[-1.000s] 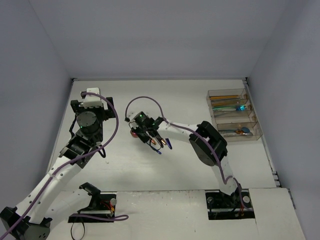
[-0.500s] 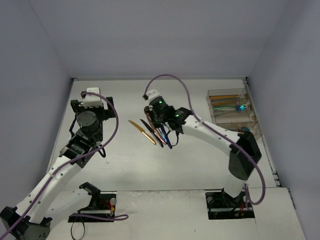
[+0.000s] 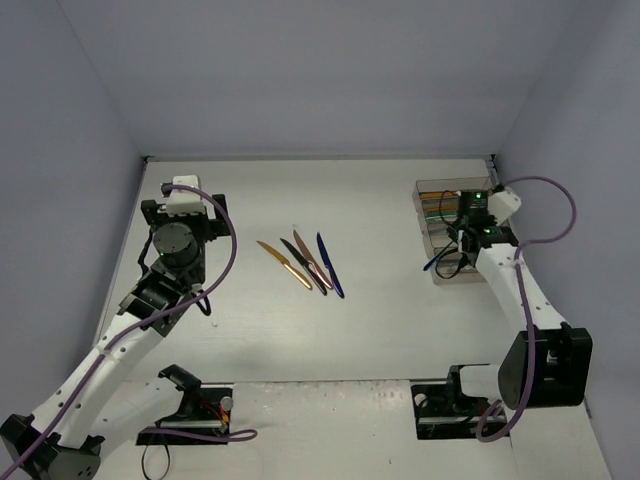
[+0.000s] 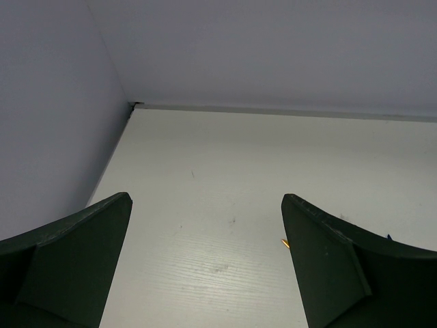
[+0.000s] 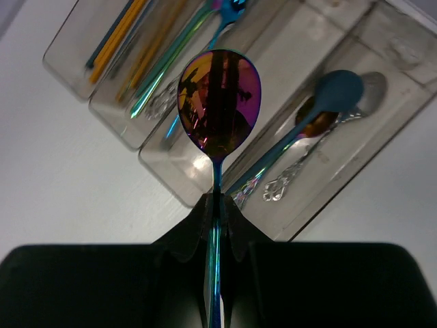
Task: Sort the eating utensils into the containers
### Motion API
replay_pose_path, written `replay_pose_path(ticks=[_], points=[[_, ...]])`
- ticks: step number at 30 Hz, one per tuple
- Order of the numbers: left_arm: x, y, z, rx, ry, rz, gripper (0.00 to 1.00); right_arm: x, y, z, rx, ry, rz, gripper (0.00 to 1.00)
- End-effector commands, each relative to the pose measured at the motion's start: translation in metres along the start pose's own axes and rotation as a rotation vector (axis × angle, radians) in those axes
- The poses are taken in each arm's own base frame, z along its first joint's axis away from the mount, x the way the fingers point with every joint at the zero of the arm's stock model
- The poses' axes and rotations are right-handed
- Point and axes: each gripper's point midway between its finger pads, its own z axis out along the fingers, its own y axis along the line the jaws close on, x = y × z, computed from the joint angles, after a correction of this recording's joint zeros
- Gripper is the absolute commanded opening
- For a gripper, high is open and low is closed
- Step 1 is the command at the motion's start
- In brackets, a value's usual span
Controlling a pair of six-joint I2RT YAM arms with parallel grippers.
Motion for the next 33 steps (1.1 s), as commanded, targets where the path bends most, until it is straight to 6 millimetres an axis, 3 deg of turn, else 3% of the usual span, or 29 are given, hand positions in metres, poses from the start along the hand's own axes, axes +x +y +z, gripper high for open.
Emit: replay_pose_path(ticks=[1,7,9,17,29,33], points=[[-0.026,0.003,-0.002,0.002,-0.072,-0.059,0.9,-0.041,-0.051,0.008,0.13,-0.126,0.385,0.0],[-0.025,0.002,-0.002,0.006,-0.07,-0.059,0.9,-0.055,-0.095,0.028,0.278,-0.173,0.533,0.0],[-0.026,0.003,-0.002,0.005,-0.072,-0.06,0.9,-0.054,-0.101,0.036,0.299,-0.162,0.549,0.0],[-0.024,0.002,-0.001,0.005,-0.066,-0.056,0.9,-0.028,-0.101,0.068,0.343,-0.068,0.563,0.0],[-0.022,0.0,0.0,0.008,-0.061,-0.053,0.9,-0.012,-0.09,0.086,0.333,-0.022,0.558,0.0],[-0.023,0.0,0.0,0.01,-0.063,-0.055,0.9,0.0,-0.086,0.091,0.325,0.015,0.547,0.06]])
